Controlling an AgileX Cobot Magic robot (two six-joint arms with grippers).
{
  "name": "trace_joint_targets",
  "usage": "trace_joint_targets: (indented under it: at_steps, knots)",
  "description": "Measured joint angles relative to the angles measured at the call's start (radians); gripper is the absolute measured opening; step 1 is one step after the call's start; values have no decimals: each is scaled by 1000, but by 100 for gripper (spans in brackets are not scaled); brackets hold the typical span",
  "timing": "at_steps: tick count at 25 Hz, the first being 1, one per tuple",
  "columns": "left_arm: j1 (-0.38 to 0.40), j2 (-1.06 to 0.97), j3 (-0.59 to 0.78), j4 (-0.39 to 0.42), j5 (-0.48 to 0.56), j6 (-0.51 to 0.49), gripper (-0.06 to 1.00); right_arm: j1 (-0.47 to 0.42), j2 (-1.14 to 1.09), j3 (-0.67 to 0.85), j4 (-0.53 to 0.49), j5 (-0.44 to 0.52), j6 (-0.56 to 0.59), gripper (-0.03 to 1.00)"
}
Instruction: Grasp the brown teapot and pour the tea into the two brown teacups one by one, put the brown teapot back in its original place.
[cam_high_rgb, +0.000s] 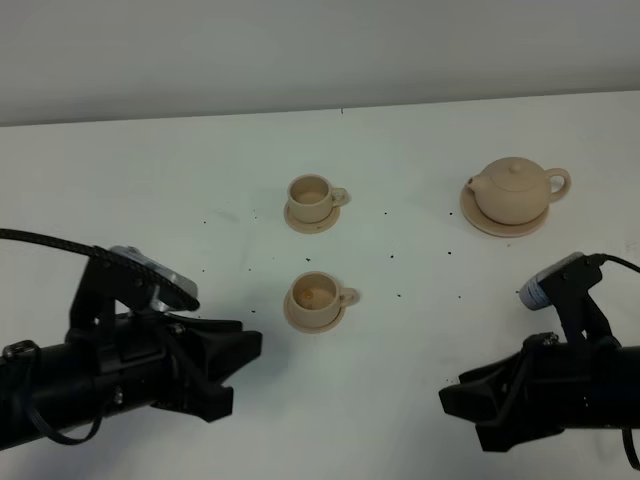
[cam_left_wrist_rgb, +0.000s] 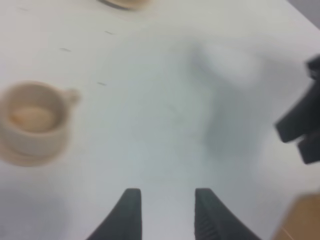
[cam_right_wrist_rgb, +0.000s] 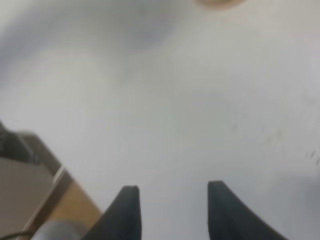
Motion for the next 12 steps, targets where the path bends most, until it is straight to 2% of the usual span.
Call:
trace_joint_targets:
  at_steps: [3, 5, 10, 12]
  knots:
    - [0, -78, 0, 20, -133, -130, 27, 0, 1, -56, -1, -5, 1, 33]
    - [0, -120, -3, 88, -190, -216, 25, 0, 1, -96, -21, -16, 1, 33]
    - [0, -154, -58, 324, -219, -473, 25, 0, 2, -166, -81, -106, 12, 33]
    - [0, -154, -83, 464, -216, -583, 25, 0, 3, -187, -105, -127, 12, 33]
